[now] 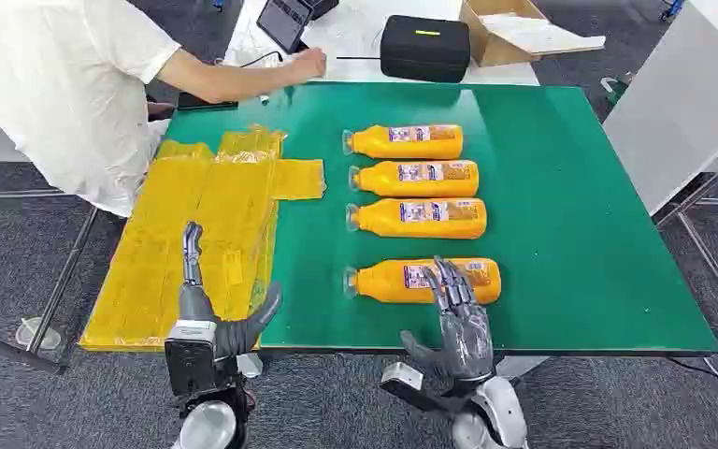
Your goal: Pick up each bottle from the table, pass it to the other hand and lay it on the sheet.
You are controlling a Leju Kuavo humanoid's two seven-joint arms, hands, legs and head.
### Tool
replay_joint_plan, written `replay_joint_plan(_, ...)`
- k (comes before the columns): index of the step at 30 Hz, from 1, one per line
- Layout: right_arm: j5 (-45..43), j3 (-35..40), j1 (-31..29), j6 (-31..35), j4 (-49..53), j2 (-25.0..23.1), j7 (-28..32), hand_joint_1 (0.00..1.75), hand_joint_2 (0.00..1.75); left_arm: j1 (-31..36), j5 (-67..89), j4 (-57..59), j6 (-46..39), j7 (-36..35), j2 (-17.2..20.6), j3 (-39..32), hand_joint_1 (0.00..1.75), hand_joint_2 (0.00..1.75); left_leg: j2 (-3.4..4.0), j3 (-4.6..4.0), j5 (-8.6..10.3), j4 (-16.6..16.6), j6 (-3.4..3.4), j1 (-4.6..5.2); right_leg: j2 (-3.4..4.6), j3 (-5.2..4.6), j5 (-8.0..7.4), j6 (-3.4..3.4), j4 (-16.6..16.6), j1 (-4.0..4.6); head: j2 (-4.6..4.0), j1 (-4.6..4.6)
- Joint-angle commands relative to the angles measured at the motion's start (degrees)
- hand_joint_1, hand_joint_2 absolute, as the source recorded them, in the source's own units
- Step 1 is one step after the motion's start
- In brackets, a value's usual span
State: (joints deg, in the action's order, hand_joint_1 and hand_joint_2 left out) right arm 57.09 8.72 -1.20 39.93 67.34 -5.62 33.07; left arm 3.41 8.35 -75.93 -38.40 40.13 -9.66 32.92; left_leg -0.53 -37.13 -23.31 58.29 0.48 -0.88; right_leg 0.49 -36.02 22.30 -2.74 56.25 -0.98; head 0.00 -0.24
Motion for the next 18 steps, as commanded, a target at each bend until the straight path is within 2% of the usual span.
replay_joint_plan(1, 2.7, 1.16, -9.77, 0.07, -8.38, 2.81, -2.46, 0.0, 1.75, 3.73, -1.06, 0.01, 1.42, -0.13, 1.27, 2.42, 0.0, 1.75, 0.08, 0.25, -0.06, 0.0, 0.05, 0.03, 0.0, 0.23, 0.06, 0.1, 0.01, 0.0, 0.0, 0.0)
replay_joint_plan(10, 3.2, 1.81, -10.16, 0.07, -8.94, 3.23, -3.44, 0.0, 1.75, 3.68, -1.07, -0.01, 1.44, -0.13, 1.26, 2.41, 0.0, 1.75, 0.04, 0.25, -0.04, -0.03, 0.06, 0.01, -0.02, 0.25, 0.06, 0.07, -0.03, 0.03, 0.0, 0.0)
replay_joint_plan(13, 5.62, 6.0, -15.97, -4.09, -17.76, 7.1, -11.61, 0.0, 1.75, 3.86, -1.15, 0.89, 2.25, -0.13, 0.89, 1.83, 0.0, 1.75, 0.08, 0.47, -0.11, -0.05, 0.08, 0.02, -0.01, 0.47, 0.12, 0.12, -0.05, 0.03, 0.0, 0.0)
replay_joint_plan(18, 5.06, 8.54, -24.86, -7.25, -29.03, 9.54, -15.14, 0.0, 1.75, 4.93, -1.54, 3.7, 4.18, -0.13, -0.43, 1.3, 0.0, 1.75, 0.12, 0.14, 0.03, -0.01, 0.09, 0.03, 0.06, 0.15, -0.05, 0.03, -0.04, -0.01, 0.0, 0.0)
